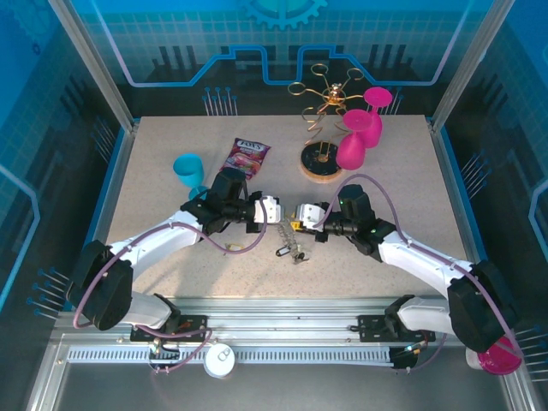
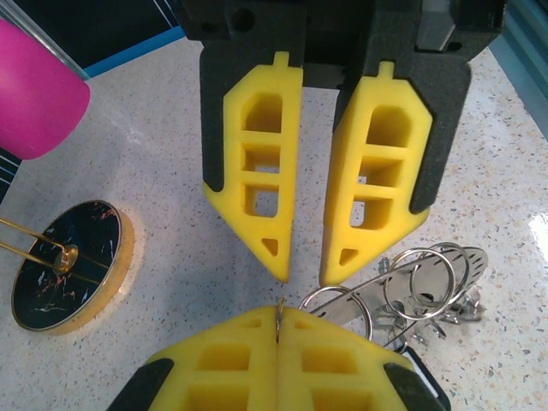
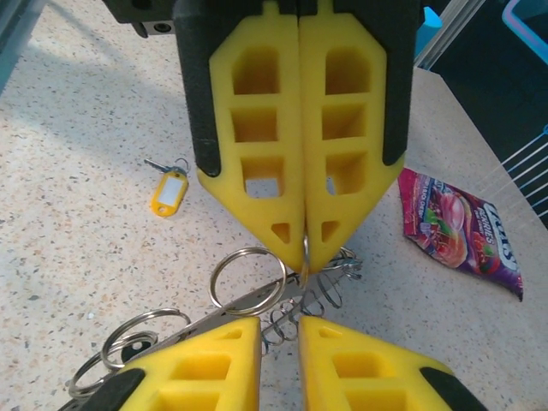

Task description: Put the keys on the keyring

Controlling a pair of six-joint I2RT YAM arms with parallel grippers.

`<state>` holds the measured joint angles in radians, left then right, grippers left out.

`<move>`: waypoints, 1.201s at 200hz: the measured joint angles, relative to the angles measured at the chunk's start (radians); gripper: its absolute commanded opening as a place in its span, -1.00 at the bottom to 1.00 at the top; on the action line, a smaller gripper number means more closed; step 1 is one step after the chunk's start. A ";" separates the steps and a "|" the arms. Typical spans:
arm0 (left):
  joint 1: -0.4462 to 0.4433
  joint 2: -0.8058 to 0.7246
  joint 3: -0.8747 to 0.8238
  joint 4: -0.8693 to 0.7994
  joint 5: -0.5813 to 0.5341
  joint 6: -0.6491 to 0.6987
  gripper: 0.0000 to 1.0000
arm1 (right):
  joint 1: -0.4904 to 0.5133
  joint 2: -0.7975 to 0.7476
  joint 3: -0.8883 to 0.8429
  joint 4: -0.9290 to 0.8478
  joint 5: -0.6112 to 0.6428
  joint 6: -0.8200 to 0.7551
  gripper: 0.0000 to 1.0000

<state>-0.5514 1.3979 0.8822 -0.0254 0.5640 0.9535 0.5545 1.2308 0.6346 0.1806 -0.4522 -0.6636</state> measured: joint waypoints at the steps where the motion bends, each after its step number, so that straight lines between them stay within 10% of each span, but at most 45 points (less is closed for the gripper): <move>1: 0.000 0.000 -0.001 0.001 0.000 0.000 -1.00 | 0.000 0.000 0.000 0.000 0.001 0.000 -0.58; 240: -0.016 0.000 -0.045 -0.014 0.017 -0.021 -1.00 | 0.093 0.030 -0.040 0.082 0.103 0.008 -0.81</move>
<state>-0.5674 1.3979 0.8375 -0.0399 0.5808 0.9325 0.6479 1.2610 0.5945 0.2626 -0.3492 -0.6559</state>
